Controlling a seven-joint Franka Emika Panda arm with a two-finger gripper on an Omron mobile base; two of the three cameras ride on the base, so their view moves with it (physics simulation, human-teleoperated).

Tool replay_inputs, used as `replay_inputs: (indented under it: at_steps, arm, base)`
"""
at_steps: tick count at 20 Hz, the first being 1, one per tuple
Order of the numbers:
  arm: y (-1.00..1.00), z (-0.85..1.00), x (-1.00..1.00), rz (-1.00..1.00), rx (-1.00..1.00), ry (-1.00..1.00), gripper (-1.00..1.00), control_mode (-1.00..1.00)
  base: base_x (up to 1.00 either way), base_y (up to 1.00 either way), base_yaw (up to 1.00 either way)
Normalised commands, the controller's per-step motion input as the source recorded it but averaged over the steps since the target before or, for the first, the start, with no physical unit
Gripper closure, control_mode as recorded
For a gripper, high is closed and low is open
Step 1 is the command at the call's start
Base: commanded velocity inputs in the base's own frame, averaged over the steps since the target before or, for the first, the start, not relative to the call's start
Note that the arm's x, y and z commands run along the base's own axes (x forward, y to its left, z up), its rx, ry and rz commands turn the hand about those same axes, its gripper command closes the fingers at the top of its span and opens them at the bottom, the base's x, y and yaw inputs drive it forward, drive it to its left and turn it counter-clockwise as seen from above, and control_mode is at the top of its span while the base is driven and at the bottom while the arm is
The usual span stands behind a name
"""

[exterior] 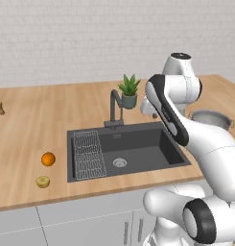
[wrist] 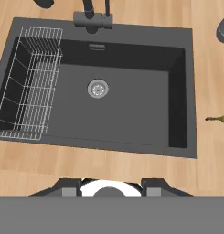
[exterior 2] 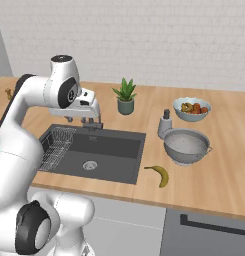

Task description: Put the colander in the sink, put the kiwi, banana, orange in the colander, and turn on the sink faucet and pour water over the colander.

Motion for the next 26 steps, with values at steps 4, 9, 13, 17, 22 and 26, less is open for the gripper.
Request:
replay_inputs:
  at_steps: [4,9,13,17,22,26]
  arm:
    - [-0.03,0.0,-0.05,0.0,0.0,0.0,-1.0,-1.0]
    - [-0.53,0.0,-0.01,-0.01,0.01,0.0,-1.0,-1.0]
    - [-0.66,0.0,0.12,0.0,0.0,0.0,-1.0,-1.0]
    - [-0.7,-0.1,0.31,0.0,0.0,0.0,-1.0,-1.0]
    - [-0.57,-0.27,0.35,0.0,0.0,0.0,-1.0,-1.0]
    - [-0.51,-0.31,0.26,0.0,-0.01,0.0,-1.0,-1.0]
  base:
    - [0.0,0.0,0.0]
    - [0.0,0.0,0.0]
    - [0.0,0.0,0.0]
    - [0.0,0.0,0.0]
    - [0.0,0.0,0.0]
    - [0.0,0.0,0.0]
